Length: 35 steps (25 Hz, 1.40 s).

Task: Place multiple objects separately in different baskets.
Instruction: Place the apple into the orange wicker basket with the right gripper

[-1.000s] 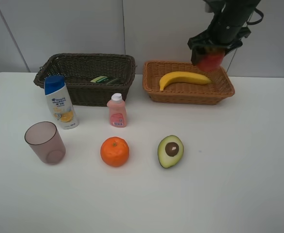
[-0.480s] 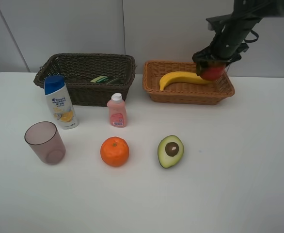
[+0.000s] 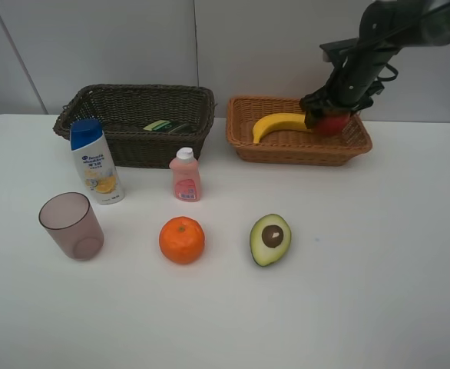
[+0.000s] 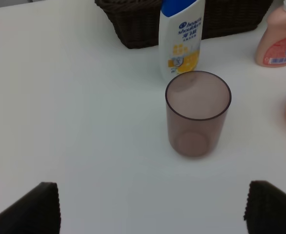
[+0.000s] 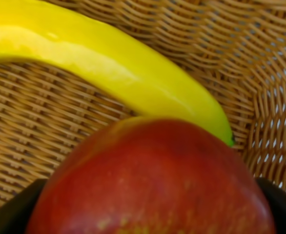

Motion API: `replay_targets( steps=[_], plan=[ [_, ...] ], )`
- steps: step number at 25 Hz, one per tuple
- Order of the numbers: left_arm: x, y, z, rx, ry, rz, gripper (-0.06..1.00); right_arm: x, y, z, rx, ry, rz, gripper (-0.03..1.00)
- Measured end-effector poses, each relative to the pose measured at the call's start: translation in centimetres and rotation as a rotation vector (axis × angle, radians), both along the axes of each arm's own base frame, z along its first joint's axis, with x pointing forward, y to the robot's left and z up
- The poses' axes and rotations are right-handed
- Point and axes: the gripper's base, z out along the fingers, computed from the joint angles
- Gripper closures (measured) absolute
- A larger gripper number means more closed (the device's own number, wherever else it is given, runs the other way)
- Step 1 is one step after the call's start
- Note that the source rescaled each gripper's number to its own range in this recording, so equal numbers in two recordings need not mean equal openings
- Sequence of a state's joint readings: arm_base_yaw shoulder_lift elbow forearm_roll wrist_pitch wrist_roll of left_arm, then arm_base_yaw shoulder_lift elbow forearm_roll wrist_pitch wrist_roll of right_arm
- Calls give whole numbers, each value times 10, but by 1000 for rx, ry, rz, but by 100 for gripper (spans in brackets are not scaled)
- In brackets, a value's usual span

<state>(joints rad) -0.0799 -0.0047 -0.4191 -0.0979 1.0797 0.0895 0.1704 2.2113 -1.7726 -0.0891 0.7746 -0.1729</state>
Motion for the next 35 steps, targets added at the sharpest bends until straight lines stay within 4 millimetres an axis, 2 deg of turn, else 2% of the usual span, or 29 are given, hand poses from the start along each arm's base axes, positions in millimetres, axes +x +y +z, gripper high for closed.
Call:
replay_targets(
  steps=[21,22,24,26,29,35],
  plan=[
    [0,0,0,0,0,0,-5,2,0,1,4,-26,3,25],
    [0,0,0,0,0,0,-5,2,0,0,5,-23,2,23],
    [0,0,0,0,0,0,-5,2,0,0,4,-21,2,8],
    [0,0,0,0,0,0,-5,2,0,0,4,-21,2,0],
    [0,0,0,0,0,0,-5,2,0,0,3,-22,3,-3],
    [0,0,0,0,0,0,-5,2,0,0,3,-21,2,-3]
  ],
)
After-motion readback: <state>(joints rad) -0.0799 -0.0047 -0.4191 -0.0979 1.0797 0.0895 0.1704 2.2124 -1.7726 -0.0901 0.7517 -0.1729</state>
